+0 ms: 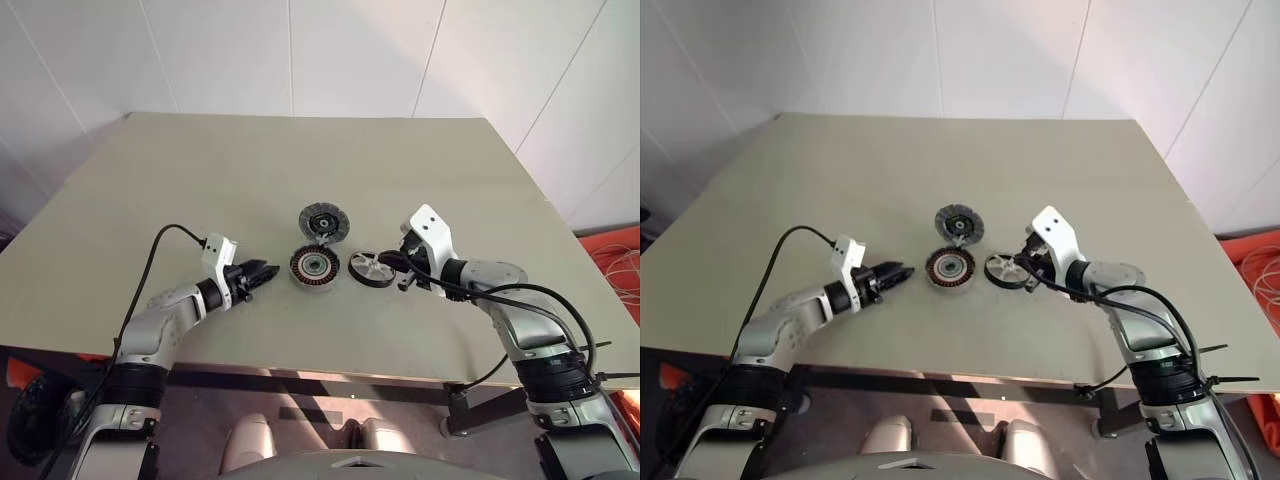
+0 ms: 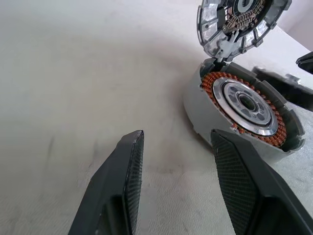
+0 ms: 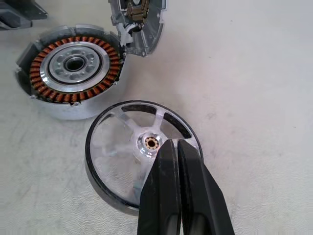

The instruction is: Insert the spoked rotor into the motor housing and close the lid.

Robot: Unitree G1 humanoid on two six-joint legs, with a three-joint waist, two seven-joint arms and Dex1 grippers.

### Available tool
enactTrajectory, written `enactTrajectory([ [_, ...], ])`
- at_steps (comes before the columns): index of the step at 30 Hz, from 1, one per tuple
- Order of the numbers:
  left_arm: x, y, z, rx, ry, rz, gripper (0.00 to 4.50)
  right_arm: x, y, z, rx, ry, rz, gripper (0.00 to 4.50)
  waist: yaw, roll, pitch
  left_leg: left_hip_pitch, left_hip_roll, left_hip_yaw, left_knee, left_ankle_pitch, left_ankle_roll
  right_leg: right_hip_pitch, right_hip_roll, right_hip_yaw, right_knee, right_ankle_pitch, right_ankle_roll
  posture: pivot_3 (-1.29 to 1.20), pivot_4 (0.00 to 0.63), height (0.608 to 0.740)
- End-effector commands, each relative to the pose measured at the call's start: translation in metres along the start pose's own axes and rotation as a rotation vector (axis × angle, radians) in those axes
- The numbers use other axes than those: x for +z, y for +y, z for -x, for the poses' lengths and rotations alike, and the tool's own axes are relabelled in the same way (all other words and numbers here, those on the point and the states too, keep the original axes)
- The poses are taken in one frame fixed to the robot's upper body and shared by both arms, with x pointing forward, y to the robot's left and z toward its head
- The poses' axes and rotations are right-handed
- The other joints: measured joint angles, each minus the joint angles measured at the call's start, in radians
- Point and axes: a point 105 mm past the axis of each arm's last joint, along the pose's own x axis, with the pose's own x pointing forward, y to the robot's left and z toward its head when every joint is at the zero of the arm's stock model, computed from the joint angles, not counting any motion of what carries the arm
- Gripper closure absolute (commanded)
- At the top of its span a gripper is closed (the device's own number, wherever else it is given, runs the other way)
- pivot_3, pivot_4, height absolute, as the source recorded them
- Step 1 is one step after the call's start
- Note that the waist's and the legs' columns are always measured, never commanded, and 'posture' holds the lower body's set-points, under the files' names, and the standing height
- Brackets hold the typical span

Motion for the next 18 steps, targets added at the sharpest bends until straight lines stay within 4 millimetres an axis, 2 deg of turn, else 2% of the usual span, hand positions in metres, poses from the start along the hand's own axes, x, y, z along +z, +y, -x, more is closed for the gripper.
enactTrajectory([
  [1,0.008,-0.002,-0.003,-0.025,-0.02,-0.017,2.2,0.026,-0.006,0.016,-0.019,-0.074,0.04,3.56,0.001,0.0,0.0,0.0,0.0,0.0,0.0,0.0,0.0,0.0,0.0,0.0,0.0,0.0,0.0,0.0,0.0,0.74],
  [6,0.007,-0.003,-0.006,-0.032,-0.018,-0.017,2.2,0.026,0.001,0.023,0.025,-0.087,0.016,1.89,0.006,0.0,0.0,-0.001,0.0,0.0,0.0,0.0,0.0,-0.001,0.0,0.0,-0.001,0.0,0.0,0.0,0.0,0.74],
  [11,0.006,-0.003,-0.006,-0.033,-0.018,-0.02,2.2,0.003,-0.009,0.029,-0.062,-0.001,-0.054,0.22,0.011,0.0,0.0,-0.001,-0.001,0.0,0.0,0.0,0.001,-0.001,-0.001,0.0,-0.001,0.0,0.0,0.0,0.0,0.74],
  [18,0.002,-0.004,-0.007,-0.034,-0.012,-0.023,2.2,-0.02,-0.013,0.035,-0.075,0.043,-0.21,0.22,0.019,0.0,0.0,-0.001,0.0,0.0,0.0,0.0,0.001,0.0,-0.001,0.0,-0.001,0.0,0.0,0.0,0.0,0.74],
])
